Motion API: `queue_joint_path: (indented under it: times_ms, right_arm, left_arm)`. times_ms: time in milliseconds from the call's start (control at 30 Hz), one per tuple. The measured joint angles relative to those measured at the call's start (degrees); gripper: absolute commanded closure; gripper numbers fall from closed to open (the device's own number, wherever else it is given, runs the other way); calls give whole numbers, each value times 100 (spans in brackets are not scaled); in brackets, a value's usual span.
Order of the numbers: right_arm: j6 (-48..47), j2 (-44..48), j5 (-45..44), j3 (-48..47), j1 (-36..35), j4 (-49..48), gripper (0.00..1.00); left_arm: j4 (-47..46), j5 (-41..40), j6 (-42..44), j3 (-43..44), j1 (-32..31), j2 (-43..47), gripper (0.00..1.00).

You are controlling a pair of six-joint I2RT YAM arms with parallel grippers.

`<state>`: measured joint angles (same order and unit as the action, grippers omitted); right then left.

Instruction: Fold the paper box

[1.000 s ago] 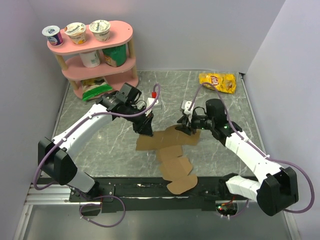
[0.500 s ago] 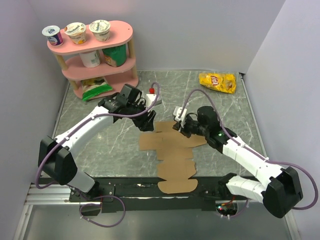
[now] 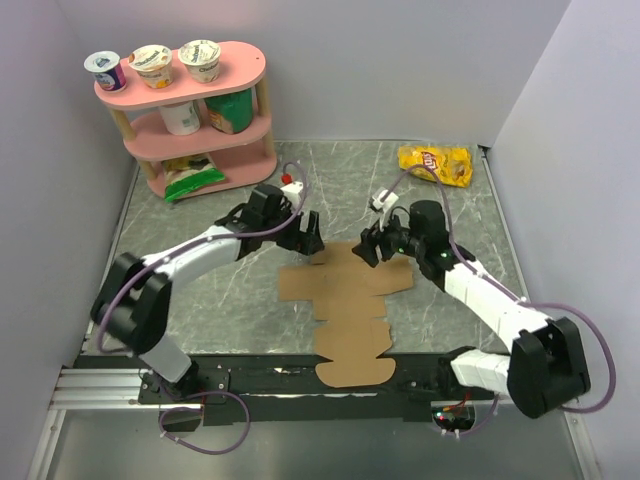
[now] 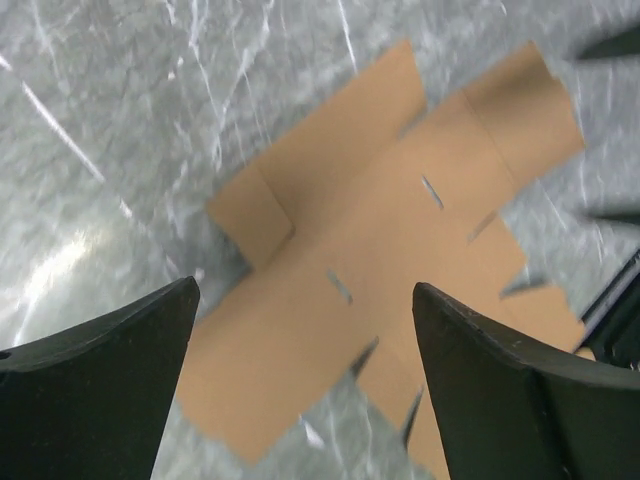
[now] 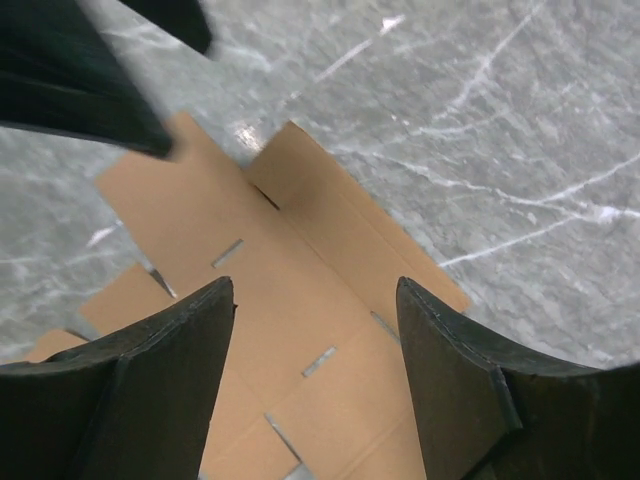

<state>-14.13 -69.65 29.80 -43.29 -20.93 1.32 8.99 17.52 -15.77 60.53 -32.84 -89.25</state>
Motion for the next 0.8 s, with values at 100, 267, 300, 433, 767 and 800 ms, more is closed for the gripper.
queue_joint_path:
  times_ms: [100,267,300,433,767,800]
  right_arm:
    - [232,424,87,321,7,-203,25]
    - [448,1145,140,660,15,-271,24]
    - [472,1250,142,671,20,-271,24]
    - [555,1563,168,671,20,-326,23]
    - [656,1631,234,671,20,-424,23]
    - [662,1613,234,671,20,-442,24]
  left_arm:
    - [-435,87,-240,76,94,-527,14]
    - [-815,240,-625,157,404,-1325,17]
    - [-866,262,-669,170,459,-1443,18]
    - [-1108,455,-901,186,549,-1766,32]
    - [-1521,1113,-1095,267,479,-2127,50]
    - [-1519,1117,-1095,267,459,-2138,58]
